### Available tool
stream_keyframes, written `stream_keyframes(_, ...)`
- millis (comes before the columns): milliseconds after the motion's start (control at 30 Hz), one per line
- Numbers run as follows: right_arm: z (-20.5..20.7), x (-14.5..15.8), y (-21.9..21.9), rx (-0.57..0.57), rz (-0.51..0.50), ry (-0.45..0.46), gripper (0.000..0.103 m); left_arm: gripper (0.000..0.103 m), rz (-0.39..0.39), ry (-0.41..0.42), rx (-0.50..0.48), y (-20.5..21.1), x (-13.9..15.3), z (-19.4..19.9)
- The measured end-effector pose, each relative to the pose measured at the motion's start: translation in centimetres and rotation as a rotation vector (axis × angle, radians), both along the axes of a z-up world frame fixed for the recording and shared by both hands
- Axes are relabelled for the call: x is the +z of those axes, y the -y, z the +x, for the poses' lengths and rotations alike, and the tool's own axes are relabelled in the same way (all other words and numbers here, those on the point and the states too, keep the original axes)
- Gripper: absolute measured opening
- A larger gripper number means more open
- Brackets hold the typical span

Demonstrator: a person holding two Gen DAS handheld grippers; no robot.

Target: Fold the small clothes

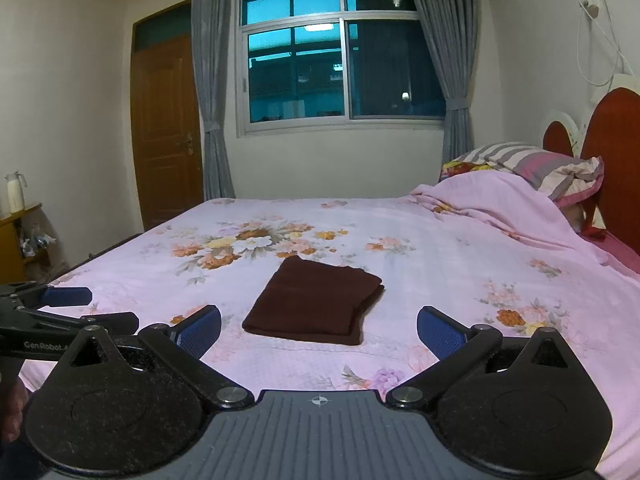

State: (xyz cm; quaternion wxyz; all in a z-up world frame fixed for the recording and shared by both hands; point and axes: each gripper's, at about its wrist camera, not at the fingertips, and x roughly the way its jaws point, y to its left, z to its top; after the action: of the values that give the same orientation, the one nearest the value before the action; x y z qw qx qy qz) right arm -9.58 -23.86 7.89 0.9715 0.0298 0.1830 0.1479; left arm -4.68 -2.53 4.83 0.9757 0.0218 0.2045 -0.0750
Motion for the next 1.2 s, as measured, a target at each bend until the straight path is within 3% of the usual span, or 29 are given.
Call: stream_keyframes(1200,0.02,0.23,-0.03,-0.01,-0.004,0.006,0.103,0.091,-0.005,0.012,-0.007,-0.46,0.77,-0.37)
